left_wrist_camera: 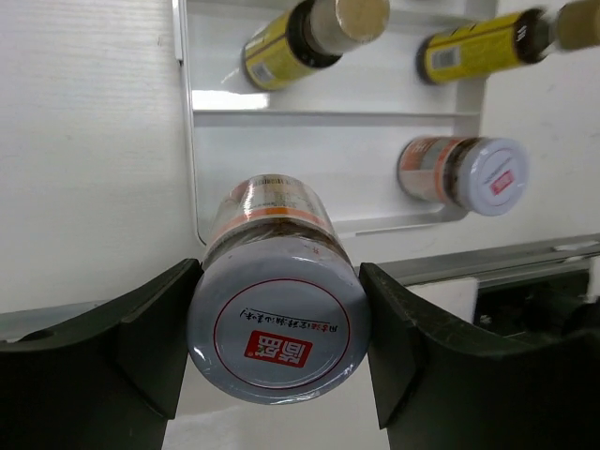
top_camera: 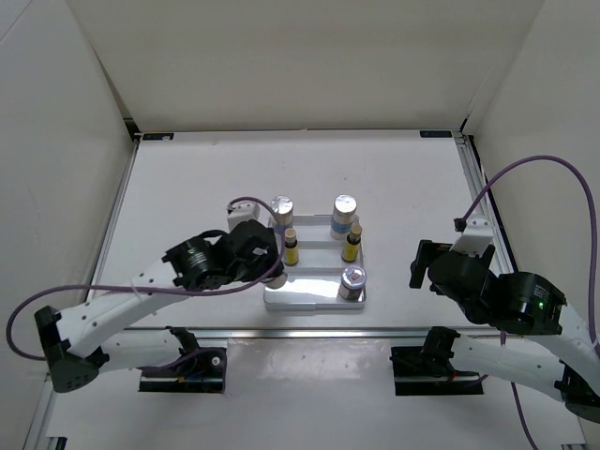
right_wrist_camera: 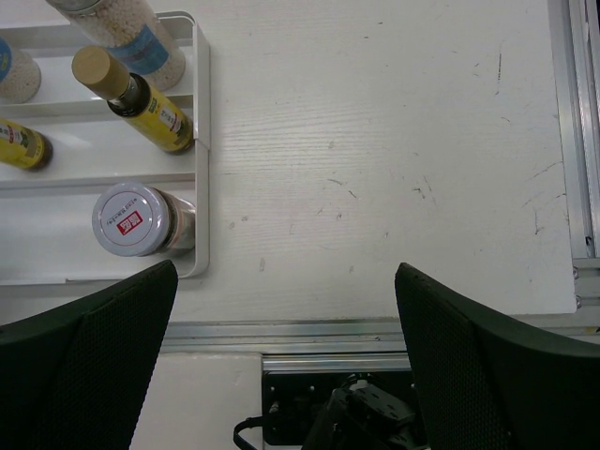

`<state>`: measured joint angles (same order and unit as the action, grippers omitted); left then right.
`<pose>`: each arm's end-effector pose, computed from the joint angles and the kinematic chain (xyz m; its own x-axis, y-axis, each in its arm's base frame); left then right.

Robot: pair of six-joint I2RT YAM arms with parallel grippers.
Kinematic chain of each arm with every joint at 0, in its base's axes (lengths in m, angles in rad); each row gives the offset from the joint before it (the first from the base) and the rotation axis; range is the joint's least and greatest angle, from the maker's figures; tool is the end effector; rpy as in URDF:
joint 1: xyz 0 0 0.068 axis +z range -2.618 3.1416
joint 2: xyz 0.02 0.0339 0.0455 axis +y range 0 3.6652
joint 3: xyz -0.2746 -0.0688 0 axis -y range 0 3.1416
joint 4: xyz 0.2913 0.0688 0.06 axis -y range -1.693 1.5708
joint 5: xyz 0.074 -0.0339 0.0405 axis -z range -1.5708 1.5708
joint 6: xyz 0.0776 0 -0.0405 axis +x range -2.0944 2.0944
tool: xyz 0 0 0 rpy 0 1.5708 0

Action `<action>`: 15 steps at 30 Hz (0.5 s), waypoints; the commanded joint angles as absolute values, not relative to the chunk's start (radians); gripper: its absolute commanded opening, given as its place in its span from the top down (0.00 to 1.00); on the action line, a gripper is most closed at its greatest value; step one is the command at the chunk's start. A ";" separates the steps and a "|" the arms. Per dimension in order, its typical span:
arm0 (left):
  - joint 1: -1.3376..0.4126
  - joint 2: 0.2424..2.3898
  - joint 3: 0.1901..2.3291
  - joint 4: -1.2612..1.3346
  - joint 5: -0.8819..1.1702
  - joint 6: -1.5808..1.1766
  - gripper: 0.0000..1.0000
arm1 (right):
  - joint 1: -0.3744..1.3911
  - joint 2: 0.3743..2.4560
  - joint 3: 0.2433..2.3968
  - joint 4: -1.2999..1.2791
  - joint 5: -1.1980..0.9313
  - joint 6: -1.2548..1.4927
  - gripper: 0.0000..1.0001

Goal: Organize the condiment bottles

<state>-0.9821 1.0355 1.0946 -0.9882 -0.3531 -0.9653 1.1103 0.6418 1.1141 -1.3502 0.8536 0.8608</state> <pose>0.1639 -0.1972 0.3092 -0.8003 -0.1907 -0.5684 0.0130 0.9423 -0.3345 0.1022 0.0743 0.3677 -0.5072 0.0993 -0.8561 0.0149 0.9942 0.1064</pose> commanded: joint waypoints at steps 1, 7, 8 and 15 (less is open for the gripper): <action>-1.049 1.155 1.124 -0.965 -0.393 -0.969 0.89 | 1.112 0.644 1.112 -1.328 0.868 0.868 0.00; -1.114 1.291 1.134 -0.913 -0.430 -0.969 0.89 | 1.112 0.644 1.112 -1.328 0.868 0.868 0.00; -1.114 1.305 1.123 -0.904 -0.430 -0.969 0.89 | 1.112 0.644 1.112 -1.328 0.868 0.868 0.00; -1.114 1.338 1.092 -0.839 -0.457 -0.939 0.89 | 1.112 0.663 1.112 -1.328 0.868 0.859 0.00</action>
<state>-1.1122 1.3674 1.0843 -0.9161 -0.3908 -0.9577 1.1103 0.6563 1.1141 -1.3499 0.8536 0.8570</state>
